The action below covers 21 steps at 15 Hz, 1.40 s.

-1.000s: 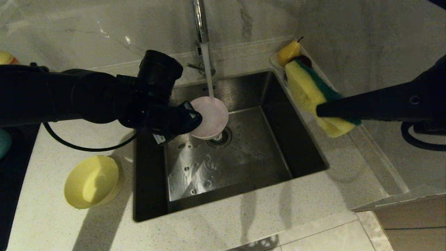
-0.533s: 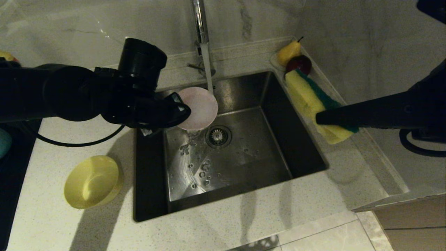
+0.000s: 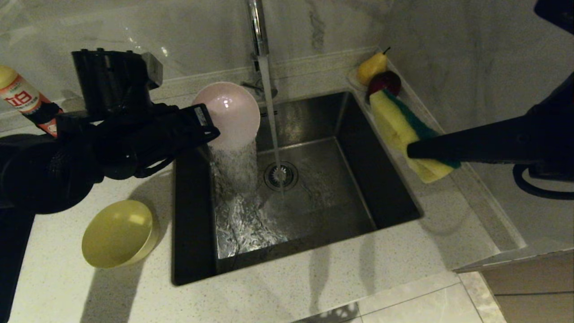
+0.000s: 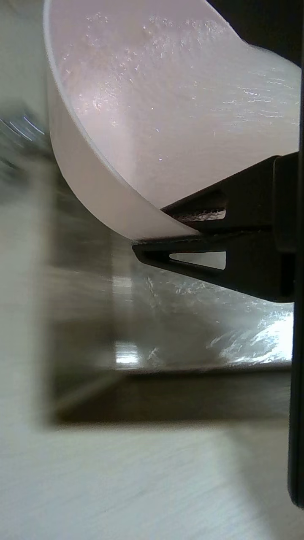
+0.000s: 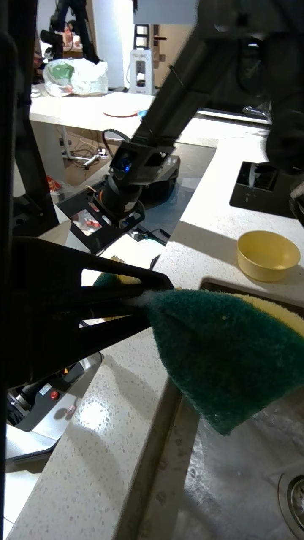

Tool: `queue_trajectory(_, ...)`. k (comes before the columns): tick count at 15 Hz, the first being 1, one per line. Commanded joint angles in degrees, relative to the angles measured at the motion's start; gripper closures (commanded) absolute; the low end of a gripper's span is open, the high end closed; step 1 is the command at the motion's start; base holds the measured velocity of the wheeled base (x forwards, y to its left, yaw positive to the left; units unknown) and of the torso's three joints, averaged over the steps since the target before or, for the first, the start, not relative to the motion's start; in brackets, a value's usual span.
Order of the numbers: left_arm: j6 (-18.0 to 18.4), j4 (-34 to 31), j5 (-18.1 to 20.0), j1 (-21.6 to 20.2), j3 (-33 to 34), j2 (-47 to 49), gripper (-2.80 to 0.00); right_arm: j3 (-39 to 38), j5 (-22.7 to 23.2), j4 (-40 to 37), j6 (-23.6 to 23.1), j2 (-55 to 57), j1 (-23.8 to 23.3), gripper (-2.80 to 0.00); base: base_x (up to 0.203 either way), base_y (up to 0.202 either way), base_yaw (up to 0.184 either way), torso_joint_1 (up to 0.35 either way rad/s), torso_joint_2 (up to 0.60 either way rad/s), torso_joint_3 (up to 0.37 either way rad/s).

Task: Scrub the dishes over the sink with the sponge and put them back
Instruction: Rinse the bowl, then place the bowl on the table

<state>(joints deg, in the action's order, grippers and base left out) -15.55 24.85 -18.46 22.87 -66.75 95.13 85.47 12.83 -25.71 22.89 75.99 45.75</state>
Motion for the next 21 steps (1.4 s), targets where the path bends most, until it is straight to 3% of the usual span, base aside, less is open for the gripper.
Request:
queue_trajectory(1,3.93,15.50,0.30,-0.10,6.68,-3.19,0.00,-0.04,0.09,-0.13,0.22,0.30,-0.40,0.00,0.000,0.000,0.000,0.000,0.00,0.000)
queue_trajectory(7,18.34,38.85,0.70,-0.24,15.69,-4.18,0.00,-0.84,0.09,-0.22,0.40,-0.22,-0.75,0.00,0.000,0.000,0.000,0.000,0.00,0.000)
queue_trajectory(10,19.58,44.01,2.04,-0.44,15.99,-6.04,0.00,-0.13,0.09,-0.22,0.22,0.66,-0.66,0.00,0.000,0.000,0.000,0.000,0.00,0.000)
queue_trajectory(15,23.82,45.44,8.23,-0.37,18.47,-12.40,0.00,-0.83,0.09,-0.13,0.22,1.89,-1.45,0.00,0.000,0.000,0.000,0.000,0.00,0.000)
queue_trajectory(19,23.54,44.35,7.60,-0.46,19.01,-12.60,0.00,-0.83,0.33,-0.13,0.31,1.98,-1.53,0.00,0.000,0.000,0.000,0.000,0.00,0.000)
queue_trajectory(21,23.44,37.93,5.53,-0.46,19.20,-13.23,0.00,-0.74,0.26,-0.13,0.33,1.98,-1.63,0.00,0.000,0.000,0.000,0.000,0.00,0.000)
